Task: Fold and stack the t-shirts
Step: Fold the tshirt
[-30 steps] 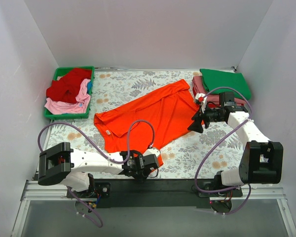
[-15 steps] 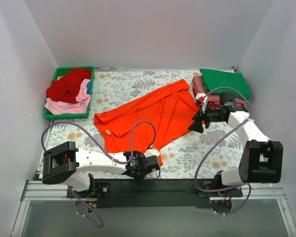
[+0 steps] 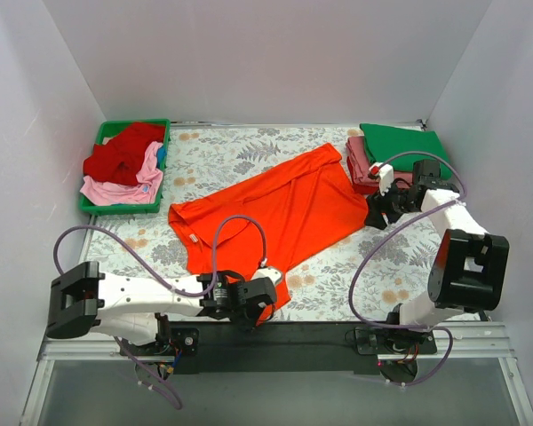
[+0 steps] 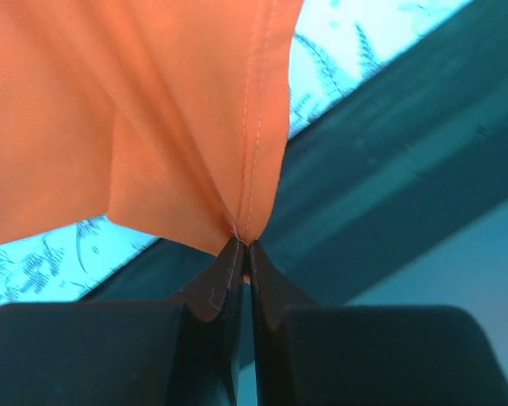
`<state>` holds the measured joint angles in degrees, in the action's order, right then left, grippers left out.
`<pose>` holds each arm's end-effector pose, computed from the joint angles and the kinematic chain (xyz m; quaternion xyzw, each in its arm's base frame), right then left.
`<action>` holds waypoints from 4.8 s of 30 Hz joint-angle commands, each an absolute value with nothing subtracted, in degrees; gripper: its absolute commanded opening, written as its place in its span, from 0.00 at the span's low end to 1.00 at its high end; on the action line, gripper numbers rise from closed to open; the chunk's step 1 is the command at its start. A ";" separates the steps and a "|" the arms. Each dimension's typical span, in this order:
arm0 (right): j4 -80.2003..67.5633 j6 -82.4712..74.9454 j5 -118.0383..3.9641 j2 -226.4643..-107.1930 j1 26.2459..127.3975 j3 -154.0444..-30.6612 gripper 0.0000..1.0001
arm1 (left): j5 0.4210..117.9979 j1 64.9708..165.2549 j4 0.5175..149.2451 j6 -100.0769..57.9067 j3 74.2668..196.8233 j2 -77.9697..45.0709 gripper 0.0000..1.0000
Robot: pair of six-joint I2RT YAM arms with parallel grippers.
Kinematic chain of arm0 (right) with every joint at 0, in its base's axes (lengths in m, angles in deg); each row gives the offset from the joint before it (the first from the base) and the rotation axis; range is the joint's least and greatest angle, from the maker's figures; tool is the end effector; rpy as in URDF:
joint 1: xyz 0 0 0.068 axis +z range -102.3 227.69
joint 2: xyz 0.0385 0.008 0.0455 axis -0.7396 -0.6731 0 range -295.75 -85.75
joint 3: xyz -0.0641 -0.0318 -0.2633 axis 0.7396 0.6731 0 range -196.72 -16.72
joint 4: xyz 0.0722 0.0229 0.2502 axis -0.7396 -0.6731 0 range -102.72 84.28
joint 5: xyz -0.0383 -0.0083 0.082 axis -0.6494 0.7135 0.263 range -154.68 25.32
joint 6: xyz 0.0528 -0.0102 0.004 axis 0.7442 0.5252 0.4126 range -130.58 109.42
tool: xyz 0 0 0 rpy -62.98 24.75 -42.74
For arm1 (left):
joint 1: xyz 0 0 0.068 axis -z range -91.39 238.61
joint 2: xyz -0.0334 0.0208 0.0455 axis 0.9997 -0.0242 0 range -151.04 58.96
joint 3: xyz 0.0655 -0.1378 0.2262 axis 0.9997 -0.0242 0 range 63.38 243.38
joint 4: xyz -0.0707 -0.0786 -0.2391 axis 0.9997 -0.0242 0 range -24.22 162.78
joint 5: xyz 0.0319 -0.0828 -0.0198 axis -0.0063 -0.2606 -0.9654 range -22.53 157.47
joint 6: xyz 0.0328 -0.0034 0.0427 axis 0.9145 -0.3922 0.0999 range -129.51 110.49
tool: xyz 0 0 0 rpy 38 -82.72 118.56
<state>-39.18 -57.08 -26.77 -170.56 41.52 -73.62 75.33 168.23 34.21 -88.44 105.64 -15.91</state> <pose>0.2903 -0.0094 0.2253 -0.3913 0.8326 0.1783 0.3492 0.0453 -0.2204 0.1835 -0.0053 0.9843 -0.1477 0.0968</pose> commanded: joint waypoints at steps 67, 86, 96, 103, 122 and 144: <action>-47.12 -51.09 -35.68 -177.59 30.38 -76.13 0.01 | 63.69 168.59 27.07 -98.28 101.17 1.21 0.00; -48.09 -50.83 -28.21 -181.11 30.38 -79.91 0.01 | 71.07 168.42 25.14 -98.01 104.16 -1.86 0.00; -48.09 -50.04 -25.48 -183.22 30.82 -82.37 0.01 | 76.87 167.10 23.65 -98.98 106.18 -1.16 0.00; -48.00 -48.02 -23.46 -186.47 31.87 -86.24 0.01 | 80.13 160.35 24.70 -97.66 106.44 1.12 0.00; -47.56 -44.33 -19.24 -192.44 32.75 -93.97 0.01 | 91.46 150.14 21.63 -99.77 113.20 7.98 0.00; -40.01 -36.07 -15.55 -198.42 34.16 -97.76 0.01 | 94.54 133.45 30.58 -87.29 114.97 3.85 0.00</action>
<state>-43.59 -38.30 -17.76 -197.91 33.67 -96.22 93.91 135.81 26.69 -91.02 113.02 4.76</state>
